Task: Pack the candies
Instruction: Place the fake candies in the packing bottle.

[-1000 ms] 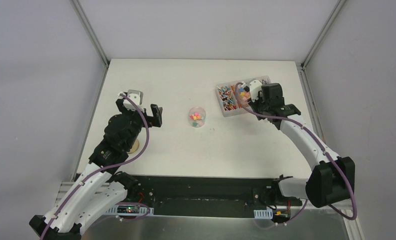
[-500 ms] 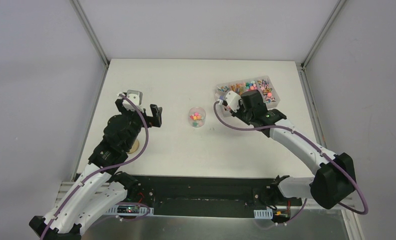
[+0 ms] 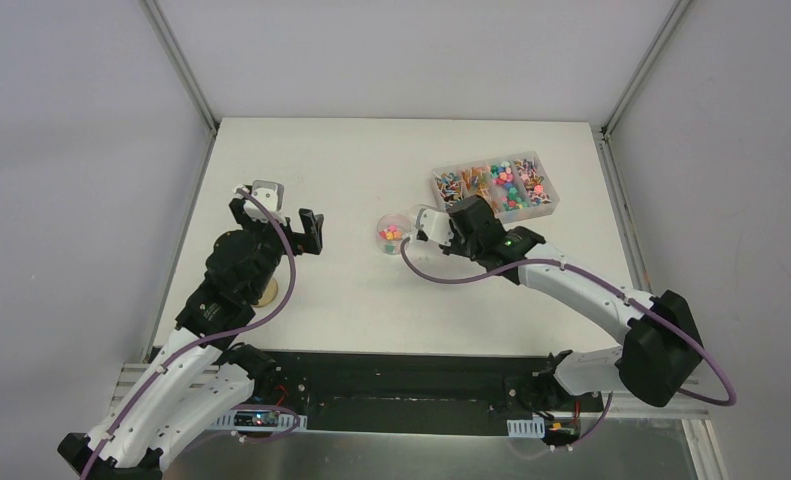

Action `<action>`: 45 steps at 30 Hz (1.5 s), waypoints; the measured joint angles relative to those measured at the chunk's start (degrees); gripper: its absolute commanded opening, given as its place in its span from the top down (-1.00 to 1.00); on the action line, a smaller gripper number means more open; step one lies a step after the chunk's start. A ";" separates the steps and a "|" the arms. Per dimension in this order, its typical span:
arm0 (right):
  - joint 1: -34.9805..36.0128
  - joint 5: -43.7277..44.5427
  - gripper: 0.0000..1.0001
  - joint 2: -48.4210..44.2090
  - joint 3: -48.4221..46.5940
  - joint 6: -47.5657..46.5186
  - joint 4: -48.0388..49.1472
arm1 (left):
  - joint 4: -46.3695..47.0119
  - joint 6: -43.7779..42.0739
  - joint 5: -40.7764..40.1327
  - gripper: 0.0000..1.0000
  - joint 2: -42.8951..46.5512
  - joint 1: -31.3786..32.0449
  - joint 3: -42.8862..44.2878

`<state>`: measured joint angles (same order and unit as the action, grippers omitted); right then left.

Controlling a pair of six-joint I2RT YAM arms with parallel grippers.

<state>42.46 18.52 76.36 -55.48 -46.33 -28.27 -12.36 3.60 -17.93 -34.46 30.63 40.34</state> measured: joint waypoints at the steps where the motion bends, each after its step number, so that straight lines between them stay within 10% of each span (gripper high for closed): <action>1: 0.59 0.63 1.00 0.39 -0.24 -0.42 -0.35 | 0.00 0.00 0.00 -0.99 0.04 0.02 0.00; 45: 12.57 21.42 1.00 10.29 -7.34 -10.34 -3.45 | 0.00 -0.04 0.00 -0.98 1.22 0.00 0.00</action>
<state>55.02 39.94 86.65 -62.83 -56.66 -31.73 -12.36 3.55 -17.93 -33.23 30.63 40.34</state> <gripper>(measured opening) 0.310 0.992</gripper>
